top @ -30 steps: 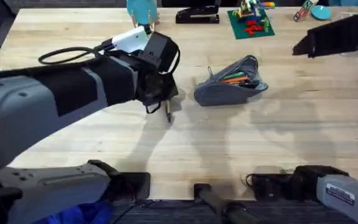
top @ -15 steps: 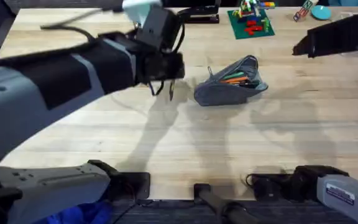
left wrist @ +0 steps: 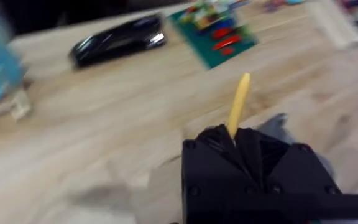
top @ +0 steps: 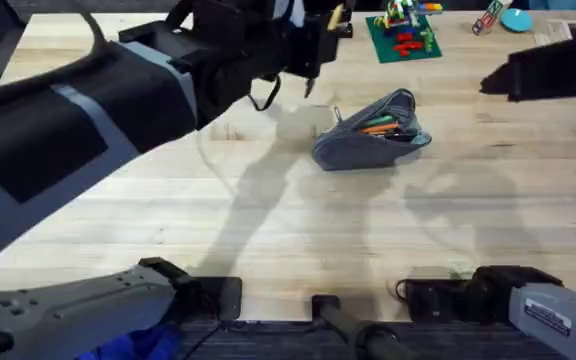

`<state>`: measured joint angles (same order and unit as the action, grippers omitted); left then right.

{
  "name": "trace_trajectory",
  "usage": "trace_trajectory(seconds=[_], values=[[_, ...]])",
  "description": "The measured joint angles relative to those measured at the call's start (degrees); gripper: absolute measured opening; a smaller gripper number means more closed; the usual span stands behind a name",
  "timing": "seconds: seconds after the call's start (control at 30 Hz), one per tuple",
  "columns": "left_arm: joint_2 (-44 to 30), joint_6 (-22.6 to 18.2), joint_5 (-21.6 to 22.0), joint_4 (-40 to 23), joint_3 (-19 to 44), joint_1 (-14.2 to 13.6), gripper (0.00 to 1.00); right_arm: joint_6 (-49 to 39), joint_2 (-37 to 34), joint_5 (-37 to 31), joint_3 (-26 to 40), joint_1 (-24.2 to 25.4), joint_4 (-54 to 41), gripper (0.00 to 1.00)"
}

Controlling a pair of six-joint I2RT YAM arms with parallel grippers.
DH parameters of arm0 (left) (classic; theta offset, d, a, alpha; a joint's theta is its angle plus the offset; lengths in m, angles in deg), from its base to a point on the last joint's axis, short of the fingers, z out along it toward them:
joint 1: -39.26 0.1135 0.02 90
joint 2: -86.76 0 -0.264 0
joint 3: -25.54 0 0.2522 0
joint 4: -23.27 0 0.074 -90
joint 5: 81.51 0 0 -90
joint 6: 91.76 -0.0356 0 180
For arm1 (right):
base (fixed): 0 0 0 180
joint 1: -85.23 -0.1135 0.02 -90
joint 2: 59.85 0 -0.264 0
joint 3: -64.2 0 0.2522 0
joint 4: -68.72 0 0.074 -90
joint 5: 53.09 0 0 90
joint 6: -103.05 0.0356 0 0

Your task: Unzip the bag, pick up the pens from the table one at a time and place them inside, then zip the bag closed.

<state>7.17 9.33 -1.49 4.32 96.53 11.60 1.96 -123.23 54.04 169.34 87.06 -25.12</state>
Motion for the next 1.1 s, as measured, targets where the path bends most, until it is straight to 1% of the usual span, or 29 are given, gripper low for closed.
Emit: trace_trajectory(seconds=[0.13, 0.3, 0.37, 0.43, 0.57, 0.7, 0.8, 0.97, 1.1], values=[[0.0, -3.44, -7.91, 4.9, 0.0, 0.0, 0.04, 0.02, 1.77, 0.0, 0.0, -0.01, -0.92, 0.997], [0.0, -5.94, -16.77, 10.5, 0.0, 0.0, 0.04, 0.02, 1.87, 0.0, -0.02, 0.0, -1.17, 0.998], [0.0, -7.04, -19.93, 11.54, 0.0, -0.02, 0.04, 0.02, 1.89, 0.0, -0.02, -0.01, -1.17, 0.998], [0.0, -7.75, -22.12, 11.69, 0.02, -0.2, 0.04, 0.02, 1.89, 0.0, -0.02, 0.0, -1.18, 0.998], [-0.02, -9.38, -24.39, 11.72, 0.02, -1.33, 0.04, 0.02, 1.89, 0.0, -0.02, -0.01, -1.19, 0.998], [-0.1, -12.37, -25.41, 11.79, 0.02, -3.49, 0.04, 0.0, 1.89, 0.0, -0.02, -0.01, -1.17, 0.998], [-1.02, -13.86, -25.84, 11.91, 0.04, -5.13, 0.04, 0.02, 1.89, 0.0, -0.02, 0.01, -1.17, 0.998], [-4.55, -14.8, -26.08, 12.53, 0.04, -6.94, 0.04, 0.01, 1.89, 0.0, -0.04, -0.01, -1.19, 0.998], [-7.77, -15.05, -26.07, 14.43, 0.04, -8.38, 0.04, 0.02, 1.89, 0.0, -0.04, -0.01, -1.17, 0.997]])
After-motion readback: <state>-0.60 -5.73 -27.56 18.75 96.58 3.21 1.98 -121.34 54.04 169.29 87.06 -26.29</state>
